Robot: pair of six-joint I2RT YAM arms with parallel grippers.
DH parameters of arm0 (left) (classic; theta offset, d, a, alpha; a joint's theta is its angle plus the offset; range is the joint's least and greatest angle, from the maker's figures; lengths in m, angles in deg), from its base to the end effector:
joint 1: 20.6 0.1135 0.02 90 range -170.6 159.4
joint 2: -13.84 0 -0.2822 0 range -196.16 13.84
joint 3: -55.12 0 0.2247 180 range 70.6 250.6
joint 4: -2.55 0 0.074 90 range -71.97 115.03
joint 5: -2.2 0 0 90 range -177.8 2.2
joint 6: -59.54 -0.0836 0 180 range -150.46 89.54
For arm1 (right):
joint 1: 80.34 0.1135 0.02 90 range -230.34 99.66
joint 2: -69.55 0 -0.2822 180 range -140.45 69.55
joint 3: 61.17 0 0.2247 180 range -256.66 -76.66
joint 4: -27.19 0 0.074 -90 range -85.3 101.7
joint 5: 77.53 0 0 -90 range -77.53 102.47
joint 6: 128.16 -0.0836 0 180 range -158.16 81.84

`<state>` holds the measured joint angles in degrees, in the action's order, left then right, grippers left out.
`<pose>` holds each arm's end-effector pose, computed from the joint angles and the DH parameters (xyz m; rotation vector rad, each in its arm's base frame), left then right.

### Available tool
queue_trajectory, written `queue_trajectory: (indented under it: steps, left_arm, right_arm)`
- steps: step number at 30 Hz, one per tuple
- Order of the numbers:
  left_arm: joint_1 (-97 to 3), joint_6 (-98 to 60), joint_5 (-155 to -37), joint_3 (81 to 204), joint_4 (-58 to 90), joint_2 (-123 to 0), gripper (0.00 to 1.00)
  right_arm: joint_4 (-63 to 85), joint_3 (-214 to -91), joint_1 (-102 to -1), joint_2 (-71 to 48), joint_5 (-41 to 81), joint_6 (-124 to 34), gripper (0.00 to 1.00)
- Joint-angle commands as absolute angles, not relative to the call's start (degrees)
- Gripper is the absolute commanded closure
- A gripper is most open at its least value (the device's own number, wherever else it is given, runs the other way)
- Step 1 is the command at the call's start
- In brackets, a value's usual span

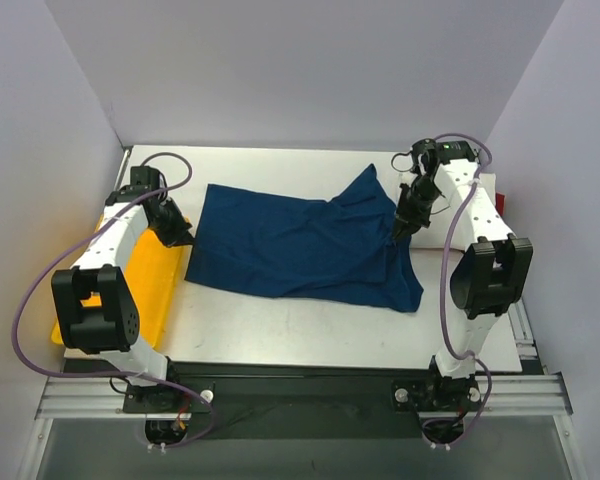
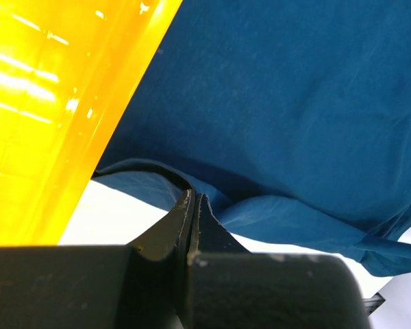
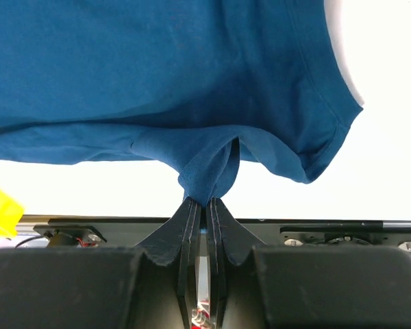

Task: Fold and stack the t-shirts
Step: Fold the flattened tshirt in 1/3 of the way

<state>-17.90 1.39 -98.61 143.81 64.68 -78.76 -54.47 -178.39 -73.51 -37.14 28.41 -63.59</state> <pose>0.3208 -0.0006 0.2374 -0.7658 2.6488 -0.3996 0.3665 0.0670 0.2788 0.3963 2.8313 0.5164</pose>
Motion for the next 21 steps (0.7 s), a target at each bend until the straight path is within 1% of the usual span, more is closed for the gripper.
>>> queue_trajectory:
  steps: [1, 16, 21]
  left_arm:
    - [-18.1, 2.6, -98.3, 147.9, 62.6, -79.8, 1.00]
    - [-18.1, 3.3, -97.9, 149.6, 60.6, -83.7, 1.00]
    - [-18.1, 2.3, -97.9, 152.7, 60.0, -86.1, 1.00]
  right_arm:
    - [-57.3, -181.7, -74.8, -38.5, 29.1, -61.7, 1.00]
    - [-57.3, -184.8, -77.3, -42.9, 30.0, -59.5, 1.00]
    - [-57.2, -187.2, -77.4, -45.4, 29.7, -58.7, 1.00]
